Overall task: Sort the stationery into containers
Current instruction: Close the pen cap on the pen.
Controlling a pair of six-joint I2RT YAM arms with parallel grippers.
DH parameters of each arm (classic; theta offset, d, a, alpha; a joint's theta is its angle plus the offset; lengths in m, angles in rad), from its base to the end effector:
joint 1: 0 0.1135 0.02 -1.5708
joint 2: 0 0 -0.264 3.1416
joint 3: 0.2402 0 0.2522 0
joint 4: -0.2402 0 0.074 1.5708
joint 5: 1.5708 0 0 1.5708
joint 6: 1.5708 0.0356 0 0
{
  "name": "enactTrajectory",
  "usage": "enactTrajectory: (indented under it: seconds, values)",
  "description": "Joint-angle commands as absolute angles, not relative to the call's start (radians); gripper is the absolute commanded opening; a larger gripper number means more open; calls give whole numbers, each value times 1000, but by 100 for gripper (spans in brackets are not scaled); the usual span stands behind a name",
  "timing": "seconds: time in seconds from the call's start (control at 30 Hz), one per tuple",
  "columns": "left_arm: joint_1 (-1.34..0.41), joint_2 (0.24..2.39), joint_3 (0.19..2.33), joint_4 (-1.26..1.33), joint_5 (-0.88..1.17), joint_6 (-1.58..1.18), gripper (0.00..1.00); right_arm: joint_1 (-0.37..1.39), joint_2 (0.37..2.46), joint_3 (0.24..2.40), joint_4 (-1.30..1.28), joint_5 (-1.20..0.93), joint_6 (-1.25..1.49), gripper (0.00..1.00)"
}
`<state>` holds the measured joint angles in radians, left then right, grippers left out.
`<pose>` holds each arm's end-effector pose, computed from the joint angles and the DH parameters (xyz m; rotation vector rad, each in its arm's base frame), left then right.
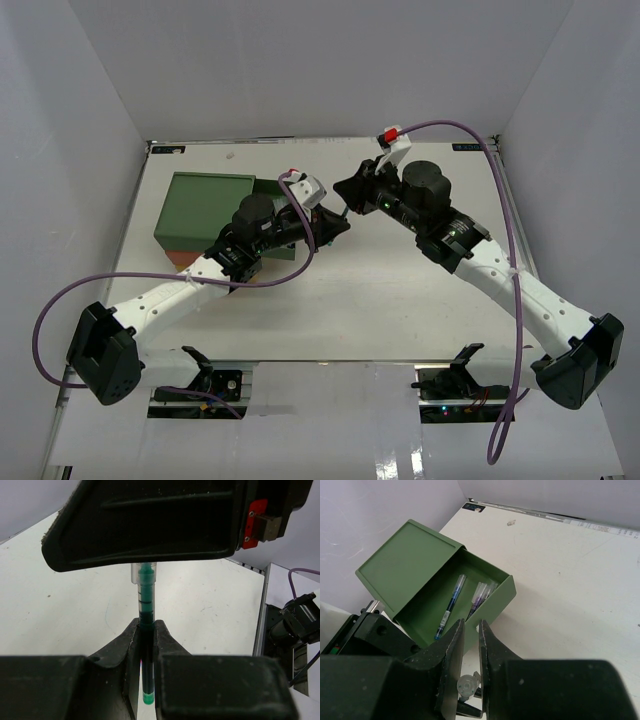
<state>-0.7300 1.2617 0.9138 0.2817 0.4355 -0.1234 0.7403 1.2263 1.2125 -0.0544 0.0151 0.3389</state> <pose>0.2109 -0.2089 0.3308 0.8403 1.5111 -0.9968 0.2115 0.1925 0.4111 -0.3276 1.6705 0.8059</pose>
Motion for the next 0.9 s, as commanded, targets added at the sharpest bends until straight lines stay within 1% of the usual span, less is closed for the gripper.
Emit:
enactTrajectory:
  seconds: [0.0, 0.33, 0.87]
  values:
    - [-738, 1203, 1008, 383, 426, -126, 0, 756, 1249, 1184, -133, 37, 298, 8]
    - [-744, 1220, 1065, 434, 416, -118, 0, 758, 1281, 1186, -176, 46, 288, 8]
    - [-746, 1209, 1088, 546, 400, -100, 0, 758, 1301, 1155, -213, 29, 305, 8]
